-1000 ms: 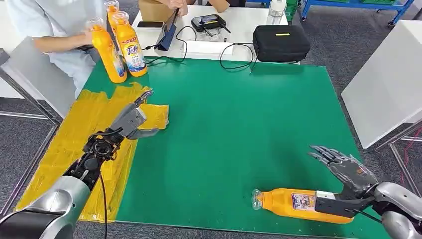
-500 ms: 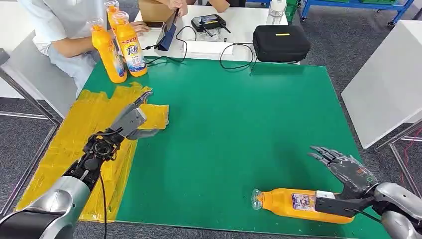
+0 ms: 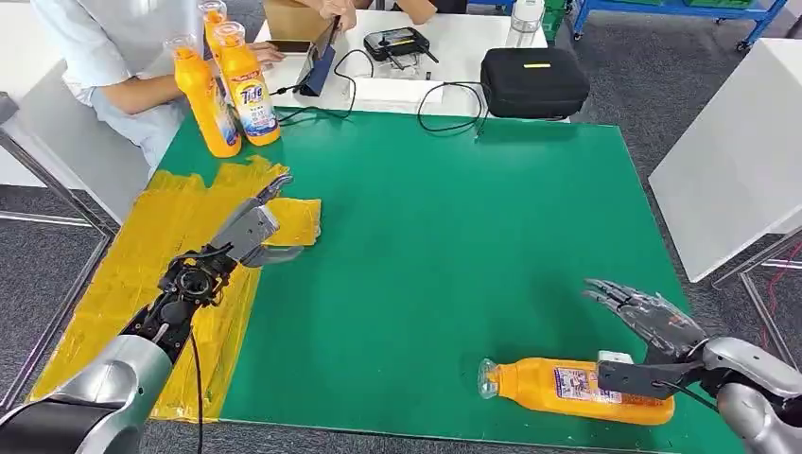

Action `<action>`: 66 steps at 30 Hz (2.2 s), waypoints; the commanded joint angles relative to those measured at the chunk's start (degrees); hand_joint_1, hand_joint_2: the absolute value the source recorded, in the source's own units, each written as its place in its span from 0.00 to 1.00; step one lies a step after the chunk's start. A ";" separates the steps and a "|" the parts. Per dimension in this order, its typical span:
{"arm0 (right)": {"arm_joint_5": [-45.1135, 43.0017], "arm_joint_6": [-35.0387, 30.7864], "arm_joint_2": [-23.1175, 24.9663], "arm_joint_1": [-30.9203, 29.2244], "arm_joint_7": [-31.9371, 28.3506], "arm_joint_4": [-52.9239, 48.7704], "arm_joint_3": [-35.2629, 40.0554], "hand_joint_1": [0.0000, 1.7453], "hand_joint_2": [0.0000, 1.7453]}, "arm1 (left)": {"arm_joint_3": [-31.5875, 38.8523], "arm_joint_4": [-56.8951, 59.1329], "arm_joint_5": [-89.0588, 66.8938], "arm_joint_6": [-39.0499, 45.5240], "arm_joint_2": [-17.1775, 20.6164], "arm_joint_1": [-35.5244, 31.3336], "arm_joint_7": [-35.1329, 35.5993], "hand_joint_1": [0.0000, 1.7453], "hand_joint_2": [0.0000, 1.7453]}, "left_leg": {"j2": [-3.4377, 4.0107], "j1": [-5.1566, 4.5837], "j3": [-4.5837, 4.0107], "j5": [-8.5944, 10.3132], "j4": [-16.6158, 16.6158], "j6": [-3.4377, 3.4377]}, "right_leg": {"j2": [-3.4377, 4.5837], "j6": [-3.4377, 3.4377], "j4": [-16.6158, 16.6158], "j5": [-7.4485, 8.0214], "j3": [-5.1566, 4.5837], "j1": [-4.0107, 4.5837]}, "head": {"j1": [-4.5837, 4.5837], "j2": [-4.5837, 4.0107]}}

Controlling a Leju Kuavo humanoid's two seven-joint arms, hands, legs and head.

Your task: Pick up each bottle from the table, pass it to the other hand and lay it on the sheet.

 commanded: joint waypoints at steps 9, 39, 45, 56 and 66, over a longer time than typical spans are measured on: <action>-4.77 -0.64 2.73 5.74 -6.30 -9.78 4.08 0.00 1.00 | 0.54 6.50 1.79 -1.17 -0.95 -3.03 0.69 0.00 1.00 | -0.02 0.08 0.28 -0.12 -0.03 -0.09 | 0.31 -0.12 -0.08 -0.07 0.29 0.04 | 0.00 0.00; -0.53 -5.73 9.20 4.52 -6.90 -11.07 5.09 0.00 1.00 | 0.94 6.31 1.97 -1.07 -1.08 -2.71 1.02 0.00 1.00 | 0.02 0.07 0.21 -0.08 -0.06 -0.08 | 0.25 -0.09 -0.07 -0.06 0.20 0.03 | 0.00 0.00; -0.53 -5.73 9.20 4.52 -6.90 -11.07 5.09 0.00 1.00 | 0.94 6.31 1.97 -1.07 -1.08 -2.71 1.02 0.00 1.00 | 0.02 0.07 0.28 -0.10 -0.07 -0.09 | 0.30 -0.11 -0.08 -0.07 0.26 0.03 | 0.00 0.00; -0.53 -5.73 9.20 4.52 -6.90 -11.07 5.09 0.00 1.00 | 0.94 6.31 1.97 -1.07 -1.08 -2.71 1.02 0.00 1.00 | 0.02 0.07 0.17 -0.07 -0.05 -0.08 | 0.23 -0.09 -0.06 -0.04 0.16 0.03 | 0.00 0.00; -0.93 0.82 3.04 0.04 -0.64 -3.44 7.04 0.00 1.00 | 3.16 7.24 4.08 -1.90 0.24 -1.18 1.37 0.00 1.00 | 0.03 0.04 0.36 -0.11 -0.11 -0.10 | 0.36 -0.13 -0.12 -0.07 0.35 0.00 | 0.00 0.00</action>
